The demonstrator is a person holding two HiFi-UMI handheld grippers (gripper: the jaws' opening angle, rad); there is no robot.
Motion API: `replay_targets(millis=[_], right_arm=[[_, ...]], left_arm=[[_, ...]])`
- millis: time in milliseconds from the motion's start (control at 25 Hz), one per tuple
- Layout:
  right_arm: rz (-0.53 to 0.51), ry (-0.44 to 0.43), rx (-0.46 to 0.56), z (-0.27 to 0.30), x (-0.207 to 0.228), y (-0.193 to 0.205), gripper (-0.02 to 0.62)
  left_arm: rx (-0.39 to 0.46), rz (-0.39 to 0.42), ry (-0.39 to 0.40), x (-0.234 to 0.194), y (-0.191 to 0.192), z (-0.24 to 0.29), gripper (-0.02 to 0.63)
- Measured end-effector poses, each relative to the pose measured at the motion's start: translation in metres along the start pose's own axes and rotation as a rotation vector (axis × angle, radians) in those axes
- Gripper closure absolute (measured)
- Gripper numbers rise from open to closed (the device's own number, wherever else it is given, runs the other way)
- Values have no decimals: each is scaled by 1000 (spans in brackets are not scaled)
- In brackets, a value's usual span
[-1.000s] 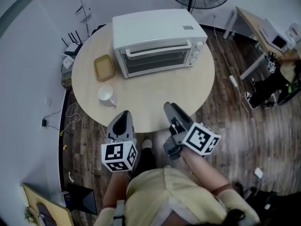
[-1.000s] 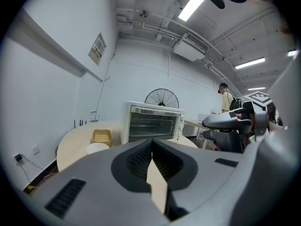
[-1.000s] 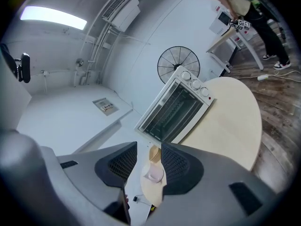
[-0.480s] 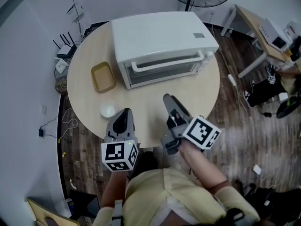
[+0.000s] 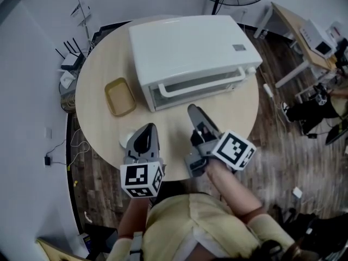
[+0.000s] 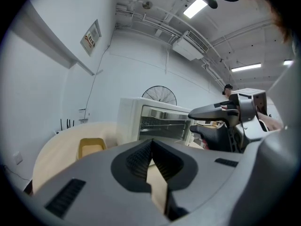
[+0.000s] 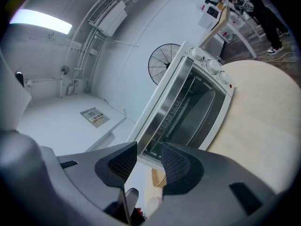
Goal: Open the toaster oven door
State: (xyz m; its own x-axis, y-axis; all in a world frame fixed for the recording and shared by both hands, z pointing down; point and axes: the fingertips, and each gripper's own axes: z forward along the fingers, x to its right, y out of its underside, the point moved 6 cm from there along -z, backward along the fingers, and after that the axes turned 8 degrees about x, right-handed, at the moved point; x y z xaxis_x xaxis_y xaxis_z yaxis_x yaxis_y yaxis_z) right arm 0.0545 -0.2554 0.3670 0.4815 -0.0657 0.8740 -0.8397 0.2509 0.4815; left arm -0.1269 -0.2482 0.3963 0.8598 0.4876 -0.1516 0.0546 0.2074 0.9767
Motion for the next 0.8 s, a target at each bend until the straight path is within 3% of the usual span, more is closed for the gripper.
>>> replay_targets(millis=[560, 800], right_arm=[[107, 0, 13, 40, -5, 6, 446], [104, 6, 30, 49, -5, -1, 445]], left_arm=[[-14, -28, 21, -25, 7, 22, 603], [-17, -35, 27, -31, 10, 28, 603]])
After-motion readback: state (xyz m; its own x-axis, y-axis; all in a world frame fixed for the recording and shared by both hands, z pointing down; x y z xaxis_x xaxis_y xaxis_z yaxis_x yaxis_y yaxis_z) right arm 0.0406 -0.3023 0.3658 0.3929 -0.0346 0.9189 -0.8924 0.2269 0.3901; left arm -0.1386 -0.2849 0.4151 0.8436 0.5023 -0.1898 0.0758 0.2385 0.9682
